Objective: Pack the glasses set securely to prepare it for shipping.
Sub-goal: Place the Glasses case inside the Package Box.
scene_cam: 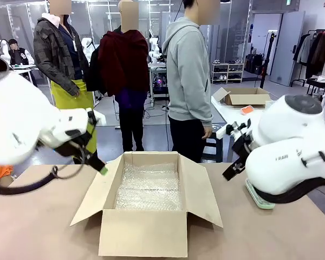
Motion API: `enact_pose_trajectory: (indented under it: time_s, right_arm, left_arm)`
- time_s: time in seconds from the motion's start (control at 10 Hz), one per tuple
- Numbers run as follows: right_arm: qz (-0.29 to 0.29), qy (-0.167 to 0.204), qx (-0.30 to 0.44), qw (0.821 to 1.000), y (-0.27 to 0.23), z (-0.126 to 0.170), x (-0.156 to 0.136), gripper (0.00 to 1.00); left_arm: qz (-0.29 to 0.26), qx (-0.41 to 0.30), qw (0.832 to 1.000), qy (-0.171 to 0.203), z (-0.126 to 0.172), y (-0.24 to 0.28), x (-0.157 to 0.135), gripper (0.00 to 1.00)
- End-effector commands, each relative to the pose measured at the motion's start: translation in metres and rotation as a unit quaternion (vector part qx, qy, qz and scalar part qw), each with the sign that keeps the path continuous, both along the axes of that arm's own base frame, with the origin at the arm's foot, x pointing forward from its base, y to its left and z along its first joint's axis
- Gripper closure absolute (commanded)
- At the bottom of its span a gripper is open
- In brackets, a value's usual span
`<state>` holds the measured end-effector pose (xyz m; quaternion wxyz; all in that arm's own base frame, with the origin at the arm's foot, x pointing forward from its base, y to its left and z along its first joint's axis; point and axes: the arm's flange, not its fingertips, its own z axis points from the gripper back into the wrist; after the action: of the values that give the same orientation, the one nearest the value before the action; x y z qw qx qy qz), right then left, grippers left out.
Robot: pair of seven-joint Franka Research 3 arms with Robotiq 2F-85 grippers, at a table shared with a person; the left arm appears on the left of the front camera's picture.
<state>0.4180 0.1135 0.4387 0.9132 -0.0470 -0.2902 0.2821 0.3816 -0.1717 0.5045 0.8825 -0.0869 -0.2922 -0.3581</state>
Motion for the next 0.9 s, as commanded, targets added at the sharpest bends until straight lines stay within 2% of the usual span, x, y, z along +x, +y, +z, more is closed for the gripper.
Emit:
enact_pose_trajectory:
  time_s: [0.0,0.2,0.4,0.5,0.6,0.8]
  right_arm:
    - [-0.080,0.025,0.004,0.996,-0.003,0.013,0.013,0.00]
    - [-0.140,0.058,0.031,0.988,-0.025,0.011,0.036,0.00]
    - [-0.190,0.086,0.038,0.977,-0.040,-0.004,0.061,0.00]
    - [-0.204,0.089,0.027,0.975,-0.045,-0.009,0.072,0.00]
    - [-0.218,0.101,0.021,0.971,-0.052,-0.014,0.083,0.00]
    - [-0.231,0.133,0.031,0.963,-0.069,-0.033,0.104,0.00]
  left_arm:
    - [-0.015,-0.013,1.000,0.010,0.039,0.026,-0.004,0.00]
    - [-0.038,-0.032,0.999,0.008,0.073,0.045,-0.018,0.00]
    - [-0.061,-0.064,0.996,0.002,0.088,0.065,-0.035,0.00]
    - [-0.066,-0.072,0.995,-0.009,0.088,0.074,-0.044,0.00]
    - [-0.098,-0.081,0.992,-0.004,0.085,0.087,-0.054,0.00]
    - [-0.070,-0.110,0.992,-0.005,0.075,0.106,-0.060,0.00]
